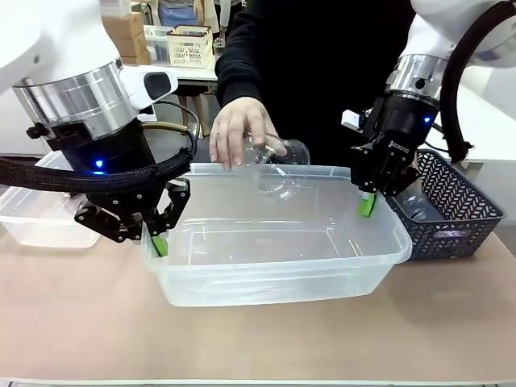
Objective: Sort the waste into each basket.
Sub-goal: Offer the picked Organizing box to the human.
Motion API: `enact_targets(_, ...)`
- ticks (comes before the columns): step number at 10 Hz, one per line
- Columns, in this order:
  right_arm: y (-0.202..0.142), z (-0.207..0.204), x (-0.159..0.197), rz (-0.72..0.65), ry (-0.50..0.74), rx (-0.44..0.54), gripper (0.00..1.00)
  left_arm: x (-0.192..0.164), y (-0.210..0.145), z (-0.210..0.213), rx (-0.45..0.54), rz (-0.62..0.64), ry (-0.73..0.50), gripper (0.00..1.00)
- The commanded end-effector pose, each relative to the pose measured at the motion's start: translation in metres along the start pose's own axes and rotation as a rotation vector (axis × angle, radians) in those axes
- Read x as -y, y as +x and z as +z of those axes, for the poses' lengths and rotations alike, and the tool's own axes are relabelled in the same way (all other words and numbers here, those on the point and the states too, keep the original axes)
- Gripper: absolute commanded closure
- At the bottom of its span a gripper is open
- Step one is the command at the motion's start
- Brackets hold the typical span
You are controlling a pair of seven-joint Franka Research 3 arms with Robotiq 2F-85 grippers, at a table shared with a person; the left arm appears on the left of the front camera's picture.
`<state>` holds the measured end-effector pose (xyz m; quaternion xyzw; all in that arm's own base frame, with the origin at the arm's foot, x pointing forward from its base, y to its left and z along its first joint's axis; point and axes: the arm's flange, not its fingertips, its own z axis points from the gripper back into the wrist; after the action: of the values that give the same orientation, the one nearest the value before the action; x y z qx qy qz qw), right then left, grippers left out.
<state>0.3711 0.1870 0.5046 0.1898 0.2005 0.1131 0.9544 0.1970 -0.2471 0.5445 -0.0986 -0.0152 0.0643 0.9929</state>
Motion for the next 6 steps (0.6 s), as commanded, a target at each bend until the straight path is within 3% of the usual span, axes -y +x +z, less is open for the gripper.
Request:
enact_targets(1, -0.0035, 0.002, 0.0003, 0.002, 0.003, -0.004, 1.0, -0.0033, 0.0013, 0.0043, 0.006, 0.014, -0.016, 1.0)
enact_targets(6, -0.0035, 0.002, 0.0003, 0.002, 0.003, -0.004, 1.0, -0.0033, 0.0013, 0.0043, 0.006, 0.014, -0.016, 1.0)
